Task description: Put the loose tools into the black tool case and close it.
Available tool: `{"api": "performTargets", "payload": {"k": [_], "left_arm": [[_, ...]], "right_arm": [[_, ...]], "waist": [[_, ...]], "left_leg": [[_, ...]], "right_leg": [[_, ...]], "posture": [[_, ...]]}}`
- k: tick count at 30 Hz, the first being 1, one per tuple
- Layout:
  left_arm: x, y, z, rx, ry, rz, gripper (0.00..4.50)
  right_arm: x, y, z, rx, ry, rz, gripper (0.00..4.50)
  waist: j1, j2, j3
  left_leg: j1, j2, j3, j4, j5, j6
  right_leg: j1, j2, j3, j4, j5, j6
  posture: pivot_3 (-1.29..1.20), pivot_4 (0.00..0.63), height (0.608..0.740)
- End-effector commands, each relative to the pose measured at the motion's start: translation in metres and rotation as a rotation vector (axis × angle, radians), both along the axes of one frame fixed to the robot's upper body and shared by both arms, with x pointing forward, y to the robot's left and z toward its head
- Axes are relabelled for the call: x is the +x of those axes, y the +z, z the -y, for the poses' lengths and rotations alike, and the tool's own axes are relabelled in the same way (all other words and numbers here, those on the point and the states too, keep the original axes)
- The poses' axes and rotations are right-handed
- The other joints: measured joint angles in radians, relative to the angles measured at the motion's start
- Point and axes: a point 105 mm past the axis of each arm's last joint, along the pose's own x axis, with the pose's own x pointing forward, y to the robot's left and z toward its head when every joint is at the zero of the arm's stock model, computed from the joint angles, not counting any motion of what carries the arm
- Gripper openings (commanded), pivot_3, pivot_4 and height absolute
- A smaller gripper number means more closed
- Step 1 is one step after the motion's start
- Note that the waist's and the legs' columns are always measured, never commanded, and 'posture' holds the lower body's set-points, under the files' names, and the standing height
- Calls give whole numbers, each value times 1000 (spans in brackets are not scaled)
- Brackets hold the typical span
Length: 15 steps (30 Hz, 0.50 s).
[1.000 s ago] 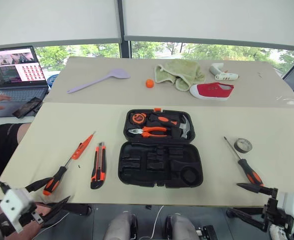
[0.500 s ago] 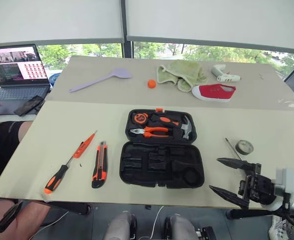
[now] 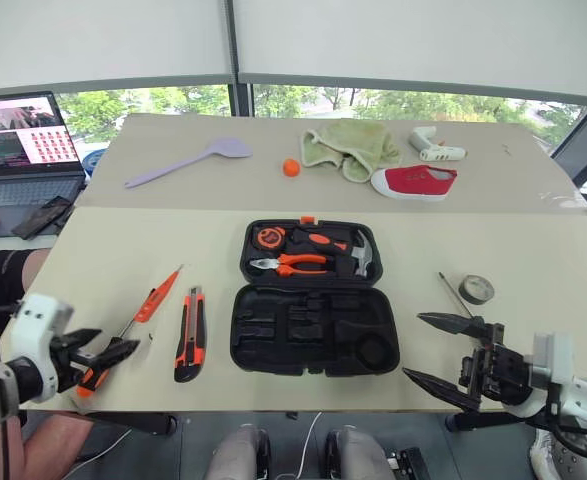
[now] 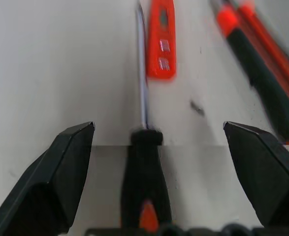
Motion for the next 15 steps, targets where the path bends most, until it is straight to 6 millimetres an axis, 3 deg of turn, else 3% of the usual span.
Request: {"api": "performTargets", "payload": {"k": [1, 8, 12, 15], "left_arm": [[-5, -4, -4, 64, -6, -76, 3132], [-3, 8, -17, 75, -2, -42, 641], [-2, 34, -54, 149, 69, 59, 636], [6, 59, -49, 159, -38, 156, 636]], "right_arm": [[-2, 9, -2, 1, 7, 43, 4500], [-4, 7, 1, -11, -14, 39, 4500], [-3, 8, 6, -22, -34, 49, 4500], [-1, 9, 12, -29, -56, 63, 4500]], "waist": [[4, 1, 0], [7, 2, 1], [6, 2, 1], [10, 1, 2]], "left_leg": [[1, 0, 0, 0, 0, 0], [2, 1, 0, 0, -3, 3], [1, 1, 0, 0, -3, 2], [2, 1, 0, 0, -4, 2]], "right_leg": [[0, 0, 0, 0, 0, 0], [-1, -4, 2, 1, -1, -2], [-2, -6, 1, 1, -1, -3], [-5, -7, -1, 1, -2, -4]], "posture": [[0, 150, 740], [0, 150, 740], [0, 150, 740], [0, 150, 740]]}}
